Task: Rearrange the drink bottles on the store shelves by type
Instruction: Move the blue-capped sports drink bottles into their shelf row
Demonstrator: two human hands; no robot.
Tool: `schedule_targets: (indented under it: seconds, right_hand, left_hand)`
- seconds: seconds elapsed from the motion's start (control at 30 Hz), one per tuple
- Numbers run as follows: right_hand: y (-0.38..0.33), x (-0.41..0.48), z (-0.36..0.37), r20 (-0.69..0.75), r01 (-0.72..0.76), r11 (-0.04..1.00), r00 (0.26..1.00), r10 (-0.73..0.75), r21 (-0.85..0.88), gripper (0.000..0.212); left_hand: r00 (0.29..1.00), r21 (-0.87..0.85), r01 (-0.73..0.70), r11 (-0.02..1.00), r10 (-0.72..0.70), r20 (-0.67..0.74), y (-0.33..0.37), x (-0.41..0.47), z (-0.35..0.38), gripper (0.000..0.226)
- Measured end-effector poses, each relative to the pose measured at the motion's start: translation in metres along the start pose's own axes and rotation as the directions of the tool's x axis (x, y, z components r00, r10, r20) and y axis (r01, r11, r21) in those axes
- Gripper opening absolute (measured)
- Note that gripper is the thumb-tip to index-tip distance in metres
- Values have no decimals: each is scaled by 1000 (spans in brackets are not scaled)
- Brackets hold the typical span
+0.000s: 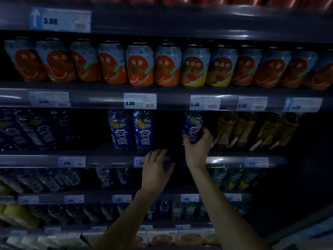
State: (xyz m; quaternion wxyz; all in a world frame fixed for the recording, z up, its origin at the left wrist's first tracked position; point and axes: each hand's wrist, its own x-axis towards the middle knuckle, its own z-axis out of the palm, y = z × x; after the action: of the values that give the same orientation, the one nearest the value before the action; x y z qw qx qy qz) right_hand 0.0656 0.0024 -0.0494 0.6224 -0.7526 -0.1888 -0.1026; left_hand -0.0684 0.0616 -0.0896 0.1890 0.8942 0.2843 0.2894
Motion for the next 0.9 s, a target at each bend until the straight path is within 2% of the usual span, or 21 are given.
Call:
schedule_targets:
  seconds: [0.13, 0.33, 0.6, 0.9]
  right_hand:
    - [1, 10, 6, 16, -21, 998, 1000, 20, 66, 69]
    - [5, 16, 13, 20, -86, 987, 996, 84, 135, 73]
    - [9, 17, 16, 6, -122, 982, 992, 122, 146, 71]
    - [6, 1, 4, 9, -59, 993, 998, 58, 106, 58]
  left_hand:
    - [999, 137, -39, 990, 40, -4, 3, 3, 5, 51]
    - [998, 193, -49, 980, 55, -23, 2, 7, 5, 47]
    - [997, 190, -63, 980, 70, -29, 0, 6, 4, 44]
    - [998, 110, -53, 993, 47, 52, -1, 7, -5, 50]
